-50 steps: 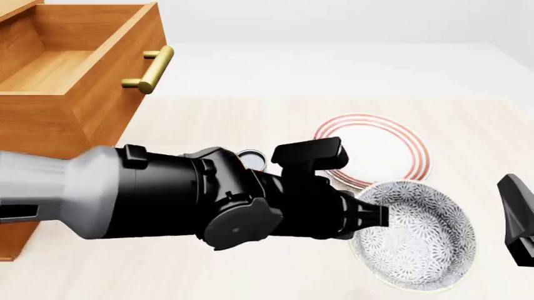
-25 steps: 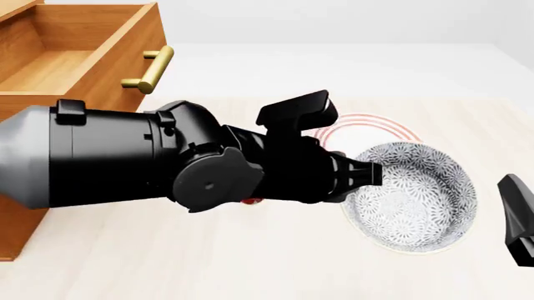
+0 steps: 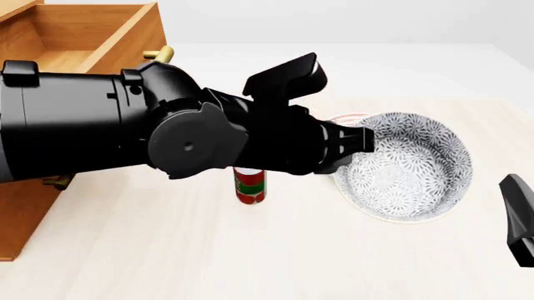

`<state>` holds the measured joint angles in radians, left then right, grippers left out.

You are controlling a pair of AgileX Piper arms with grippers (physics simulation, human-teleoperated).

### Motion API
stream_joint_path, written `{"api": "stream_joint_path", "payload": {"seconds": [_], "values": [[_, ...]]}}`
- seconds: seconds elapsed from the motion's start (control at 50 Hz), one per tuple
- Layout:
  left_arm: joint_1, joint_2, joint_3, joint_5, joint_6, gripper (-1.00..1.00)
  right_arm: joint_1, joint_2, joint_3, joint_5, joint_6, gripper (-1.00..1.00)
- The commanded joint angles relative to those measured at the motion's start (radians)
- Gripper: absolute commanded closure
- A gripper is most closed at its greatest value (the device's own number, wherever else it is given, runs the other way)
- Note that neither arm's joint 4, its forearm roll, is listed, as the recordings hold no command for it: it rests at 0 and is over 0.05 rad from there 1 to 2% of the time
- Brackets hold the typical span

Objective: Put the bowl in the top drawer of the cabinet.

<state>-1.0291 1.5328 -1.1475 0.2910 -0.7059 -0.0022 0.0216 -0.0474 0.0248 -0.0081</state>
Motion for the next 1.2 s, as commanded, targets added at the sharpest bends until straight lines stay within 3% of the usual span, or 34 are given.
{"api": "stream_joint_path", "payload": {"seconds": [0.02, 0.7, 1.2], "values": [[0.027, -0.027, -0.058, 0.065, 0.028, 1.00, 0.000, -0.002, -0.001, 0.002, -0.001, -1.00], [0.141, -0.073, -0.279, 0.284, 0.126, 1.00, 0.000, 0.000, 0.000, 0.000, -0.001, -1.00], [0.233, -0.101, -0.414, 0.386, 0.178, 1.00, 0.000, 0.008, 0.008, -0.017, -0.002, -1.00]]}}
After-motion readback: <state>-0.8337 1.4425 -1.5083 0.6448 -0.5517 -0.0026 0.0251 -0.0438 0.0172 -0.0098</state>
